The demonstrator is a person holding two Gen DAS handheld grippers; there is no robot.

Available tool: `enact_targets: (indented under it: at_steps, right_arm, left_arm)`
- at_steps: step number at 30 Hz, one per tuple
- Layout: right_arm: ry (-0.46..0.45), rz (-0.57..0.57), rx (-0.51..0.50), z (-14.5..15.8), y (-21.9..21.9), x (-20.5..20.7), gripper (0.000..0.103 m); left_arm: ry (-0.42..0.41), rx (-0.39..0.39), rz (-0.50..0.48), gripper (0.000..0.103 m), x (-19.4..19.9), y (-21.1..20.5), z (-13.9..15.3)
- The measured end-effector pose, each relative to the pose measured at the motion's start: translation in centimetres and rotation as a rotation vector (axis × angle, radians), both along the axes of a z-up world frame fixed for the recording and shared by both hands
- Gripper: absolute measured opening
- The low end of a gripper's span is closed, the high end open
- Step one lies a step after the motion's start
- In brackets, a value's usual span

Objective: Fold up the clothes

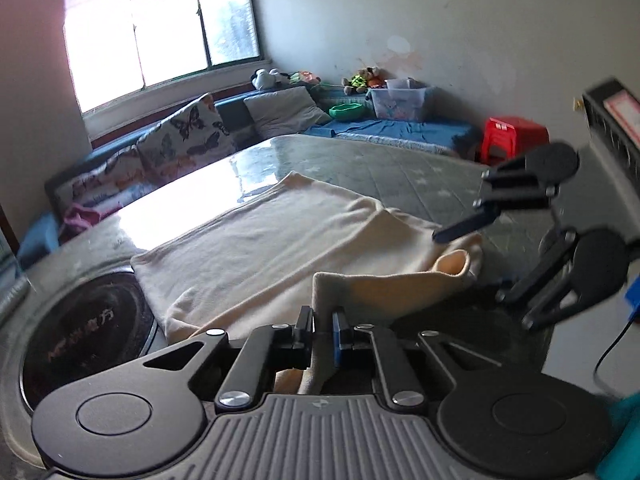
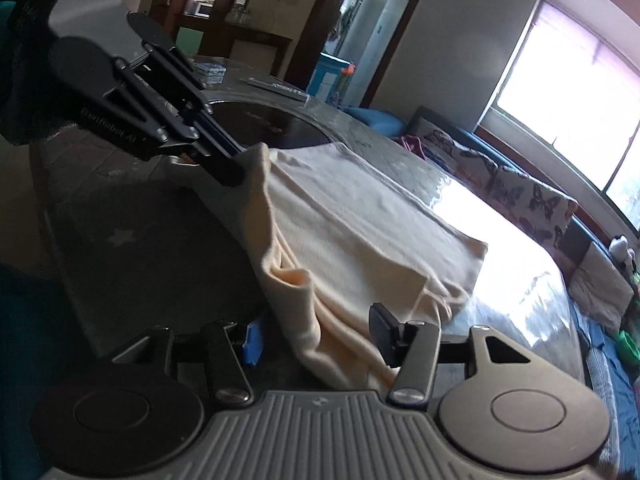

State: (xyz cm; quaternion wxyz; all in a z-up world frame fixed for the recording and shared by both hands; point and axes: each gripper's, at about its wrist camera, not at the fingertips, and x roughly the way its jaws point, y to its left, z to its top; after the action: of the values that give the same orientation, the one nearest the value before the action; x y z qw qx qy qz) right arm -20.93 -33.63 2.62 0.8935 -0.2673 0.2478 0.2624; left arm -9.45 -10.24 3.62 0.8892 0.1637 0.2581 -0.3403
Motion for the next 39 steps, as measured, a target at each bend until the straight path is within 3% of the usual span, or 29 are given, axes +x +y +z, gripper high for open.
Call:
enact_targets:
  at_steps: [4, 5, 9, 12, 19, 23, 25, 27, 39]
  right_arm:
    - [0.046, 0.008, 0.036, 0.3, 0.0, 1.6, 0.021]
    - [0.067, 0.009, 0.053, 0.5, -0.1, 2.0, 0.019]
    - [0.129, -0.007, 0.13, 1.6, -0.8, 3.4, 0.015]
    - [0.145, -0.015, 0.172, 2.4, -1.1, 4.0, 0.014]
    - [0.163, -0.044, 0.223, 3.4, -1.3, 5.0, 0.013]
    - [0.153, -0.058, 0.23, 3.4, -1.3, 4.7, 0.011]
    - [0.14, -0.066, 0.229, 3.4, -1.3, 4.3, 0.01]
    - [0.123, -0.072, 0.23, 3.4, -1.3, 3.8, 0.01]
    - [0.07, -0.033, 0.238, 6.5, -1.8, -1.1, 0.009]
  left_arm:
    - [0.016, -0.002, 0.004, 0.013, 0.1, 0.5, -0.2]
    - [0.018, -0.001, 0.003, 0.015, 0.1, 0.6, -0.3]
    - [0.017, 0.014, 0.013, 0.019, -0.9, 1.4, -0.7]
    - [-0.001, 0.047, 0.032, 0.032, -1.7, 1.7, -1.1]
    - [-0.055, 0.111, 0.024, 0.039, -2.8, 1.9, -2.1]
    - [-0.117, 0.178, -0.001, 0.034, -3.4, 1.4, -3.0]
    - [-0.136, 0.198, -0.014, 0.016, -3.6, 1.4, -3.2]
    - [-0.134, 0.188, -0.016, 0.012, -3.6, 1.6, -3.0]
    - [-0.103, 0.101, -0.061, 0.01, -7.9, 3.4, 0.6]
